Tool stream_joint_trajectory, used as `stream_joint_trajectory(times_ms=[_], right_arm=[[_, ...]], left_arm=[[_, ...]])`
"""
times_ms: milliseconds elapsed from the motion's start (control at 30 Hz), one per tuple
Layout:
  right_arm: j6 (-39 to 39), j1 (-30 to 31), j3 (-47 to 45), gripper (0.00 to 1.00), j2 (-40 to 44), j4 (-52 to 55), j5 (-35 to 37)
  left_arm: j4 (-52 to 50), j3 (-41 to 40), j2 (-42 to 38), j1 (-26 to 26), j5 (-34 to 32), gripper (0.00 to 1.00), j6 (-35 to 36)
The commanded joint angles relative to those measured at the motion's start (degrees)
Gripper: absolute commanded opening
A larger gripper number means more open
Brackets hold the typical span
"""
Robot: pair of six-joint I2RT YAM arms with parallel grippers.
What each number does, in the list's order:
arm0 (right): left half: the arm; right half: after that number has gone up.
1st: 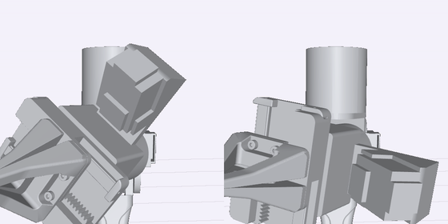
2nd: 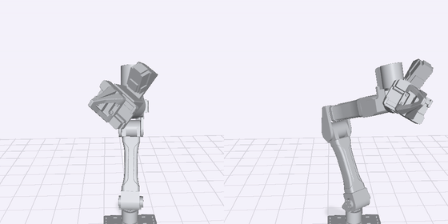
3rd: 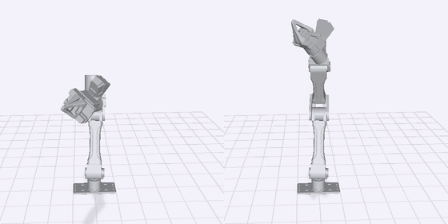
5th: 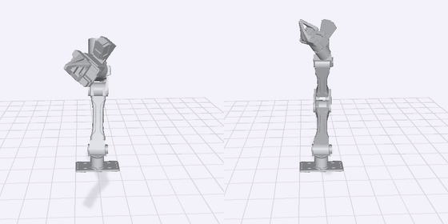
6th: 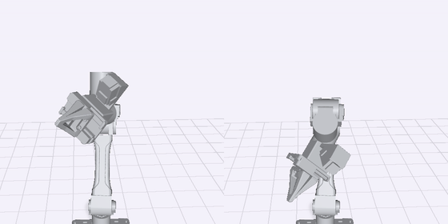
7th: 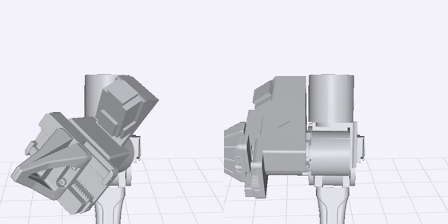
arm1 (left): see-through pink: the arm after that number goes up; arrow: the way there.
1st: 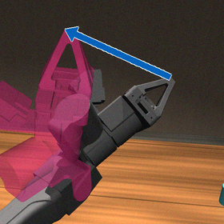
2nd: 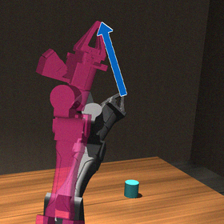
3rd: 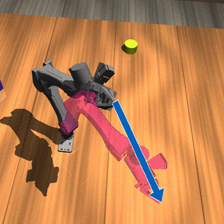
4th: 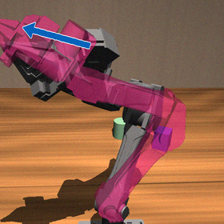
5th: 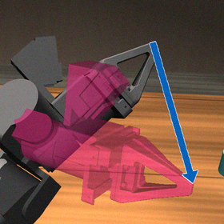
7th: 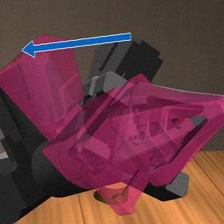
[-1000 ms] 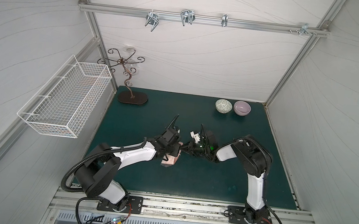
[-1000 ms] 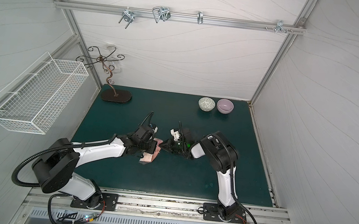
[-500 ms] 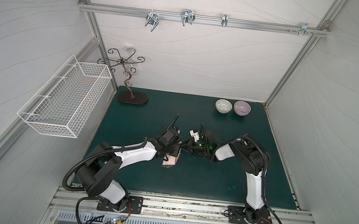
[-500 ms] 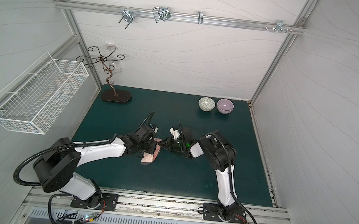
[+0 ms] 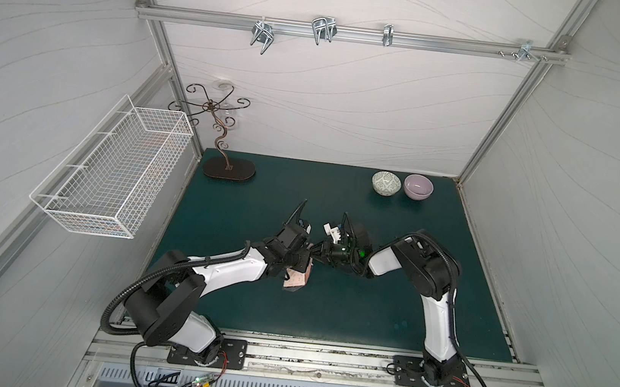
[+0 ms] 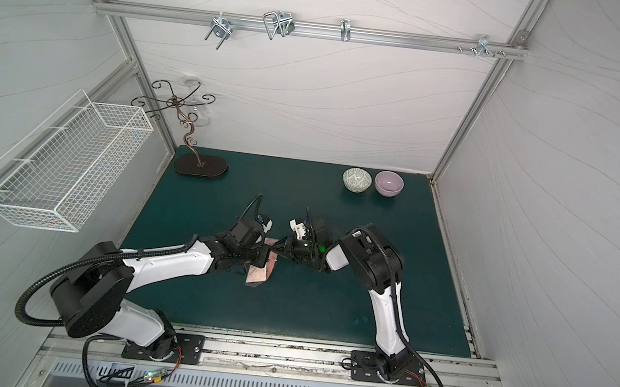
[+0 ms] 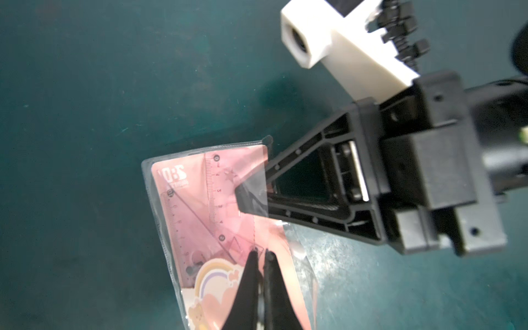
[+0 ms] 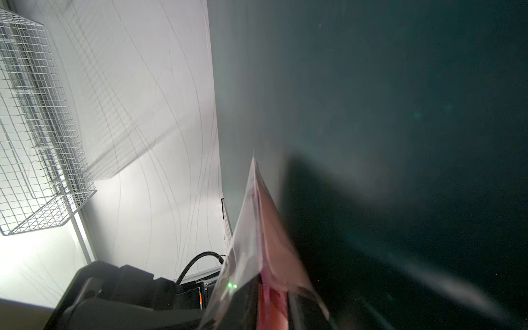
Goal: Open the ruler set and take out the ruler
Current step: Take out the ruler from the ruler set bag.
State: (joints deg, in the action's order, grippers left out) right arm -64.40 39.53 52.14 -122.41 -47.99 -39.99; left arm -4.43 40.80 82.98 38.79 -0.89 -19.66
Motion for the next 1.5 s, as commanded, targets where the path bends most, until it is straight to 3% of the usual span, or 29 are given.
stream_joint_trajectory(times_ms=[0, 267, 333, 400, 467, 800, 1067, 1267, 1467], right_arm=[[0.95, 0.46, 0.73, 0.22, -2.43, -1.18, -0.16], [2.12, 0.88, 1.99, 0.23, -3.35, 0.63, -0.25], [2.7, 1.01, 2.19, 0.17, -2.86, 1.98, 0.15], [3.29, 1.05, 1.96, 0.03, -1.95, 3.69, 1.0], [4.34, 1.02, 1.76, 0.0, -0.64, 5.63, 1.59], [9.16, -0.71, -3.91, 0.0, 12.01, 12.86, 3.95], [10.3, -3.77, -6.15, 0.0, 18.24, 19.13, 4.57], [11.26, -4.13, -7.36, 0.0, 20.32, 17.44, 5.44], [10.5, -8.64, -10.51, 0.0, 21.7, 10.65, 0.75]], left_arm=[[5.99, -0.92, -3.09, 0.41, 4.15, 0.0, 1.32], [7.42, -0.72, -2.56, 0.41, 5.96, 0.0, 1.56], [7.75, -0.81, -2.56, 0.39, 5.82, 0.0, 1.42], [7.42, -0.72, -2.52, 0.41, 5.06, 0.0, 1.37], [6.69, -0.54, -2.49, 0.41, 4.18, 0.0, 1.38], [-0.84, 1.39, -1.19, 0.41, -2.51, 0.0, 4.16], [-1.29, 2.36, 0.76, 0.41, -1.94, 0.0, 4.23], [-1.51, 2.49, 1.21, 0.45, -2.37, 0.0, 4.44], [-1.38, 1.94, 0.01, 0.49, -3.04, 0.0, 4.19]])
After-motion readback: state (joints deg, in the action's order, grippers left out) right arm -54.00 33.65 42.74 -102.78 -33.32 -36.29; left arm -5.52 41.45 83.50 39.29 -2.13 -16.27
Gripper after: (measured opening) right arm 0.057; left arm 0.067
